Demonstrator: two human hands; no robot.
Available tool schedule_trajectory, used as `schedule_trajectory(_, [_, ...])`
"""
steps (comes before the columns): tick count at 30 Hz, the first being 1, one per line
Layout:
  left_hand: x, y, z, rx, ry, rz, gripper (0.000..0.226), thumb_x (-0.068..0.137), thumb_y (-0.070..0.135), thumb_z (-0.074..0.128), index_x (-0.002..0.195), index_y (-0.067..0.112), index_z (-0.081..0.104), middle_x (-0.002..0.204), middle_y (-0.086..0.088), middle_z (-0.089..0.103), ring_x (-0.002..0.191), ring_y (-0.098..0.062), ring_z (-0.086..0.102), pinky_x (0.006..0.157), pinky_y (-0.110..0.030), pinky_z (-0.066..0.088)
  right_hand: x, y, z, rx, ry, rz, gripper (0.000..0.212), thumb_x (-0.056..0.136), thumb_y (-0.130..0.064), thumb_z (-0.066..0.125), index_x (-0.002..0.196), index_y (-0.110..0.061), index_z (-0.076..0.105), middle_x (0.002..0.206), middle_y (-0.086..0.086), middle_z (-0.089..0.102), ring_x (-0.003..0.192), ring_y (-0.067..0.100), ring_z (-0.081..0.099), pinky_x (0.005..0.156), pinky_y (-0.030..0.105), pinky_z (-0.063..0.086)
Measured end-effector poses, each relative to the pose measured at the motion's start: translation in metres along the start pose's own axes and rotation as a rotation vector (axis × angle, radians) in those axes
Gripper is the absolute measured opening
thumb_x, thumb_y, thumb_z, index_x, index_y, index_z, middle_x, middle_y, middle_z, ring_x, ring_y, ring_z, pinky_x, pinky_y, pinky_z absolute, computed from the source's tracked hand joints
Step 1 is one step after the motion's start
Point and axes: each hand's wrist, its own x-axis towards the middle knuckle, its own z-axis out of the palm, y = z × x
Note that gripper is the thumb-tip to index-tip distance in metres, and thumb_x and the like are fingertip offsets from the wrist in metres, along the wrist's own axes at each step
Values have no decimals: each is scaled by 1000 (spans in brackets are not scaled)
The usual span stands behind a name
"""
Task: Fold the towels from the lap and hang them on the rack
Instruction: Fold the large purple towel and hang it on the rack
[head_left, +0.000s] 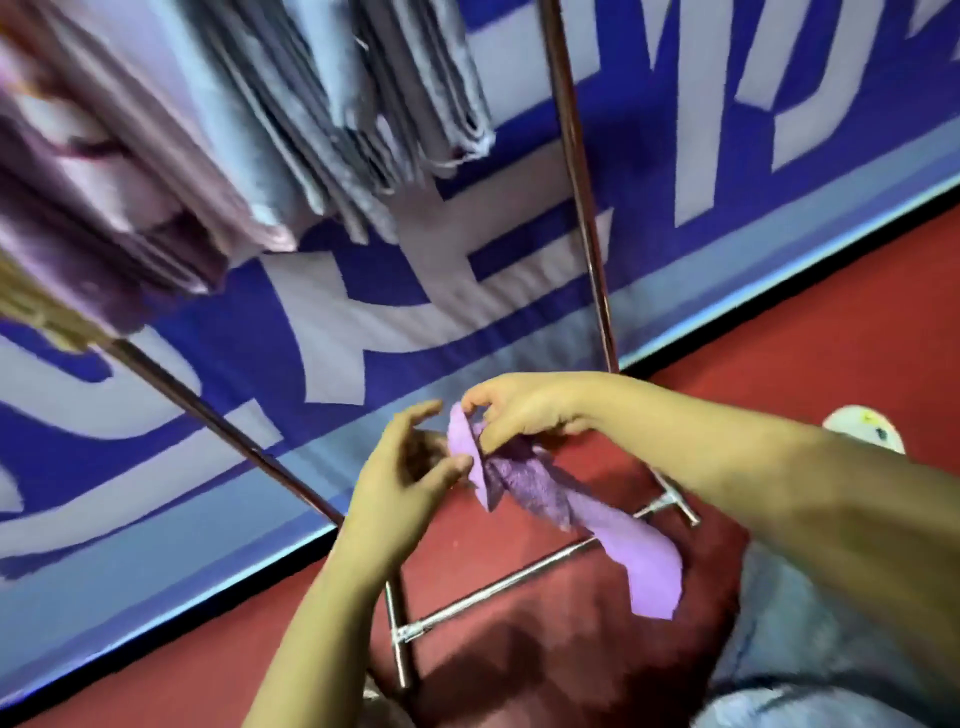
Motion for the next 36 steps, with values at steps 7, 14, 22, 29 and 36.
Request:
schedule_trajectory(7, [-13, 87, -50, -202, 44, 190, 12, 83, 2, 68, 86, 14, 65, 83, -8, 66, 80, -19, 60, 85, -42, 52, -67, -138, -16, -125, 67, -125, 20, 73, -9, 60, 88, -21, 58, 68, -5, 53, 54, 2, 44, 47, 18, 32])
schedule_trajectory(14, [-3, 144, -81, -331, 277, 385, 19, 79, 6, 72, 71, 15, 58, 71, -9, 59, 71, -19, 54, 69, -35, 50, -77, -199, -39, -87, 230, -249, 22, 80, -1, 66, 98, -13, 60, 88, 5, 58, 72, 10, 53, 61, 21, 49])
schedule_trajectory(22, [17, 160, -98, -316, 504, 592, 17, 74, 40, 67, 82, 24, 63, 88, 1, 66, 86, -14, 62, 82, -32, 50, -81, -229, -27, -113, 307, -480, 31, 74, -36, 74, 93, -14, 63, 85, 2, 67, 82, 14, 61, 82, 39, 52])
schedule_trajectory(29, [19, 155, -101, -354, 519, 583, 10, 85, 28, 63, 76, 26, 57, 68, 8, 63, 60, -5, 55, 58, -25, 47, -61, -226, -18, -73, 375, -492, 19, 80, -17, 71, 94, -11, 60, 82, 2, 64, 79, 10, 59, 81, 33, 53])
schedule_trajectory(36, [22, 144, -107, -360, 530, 528, 17, 75, 33, 67, 74, 23, 54, 67, 7, 55, 68, -4, 52, 64, -22, 44, -56, -228, -12, -231, 345, -499, 15, 78, -29, 62, 79, -14, 60, 67, -4, 54, 65, 9, 48, 63, 32, 42])
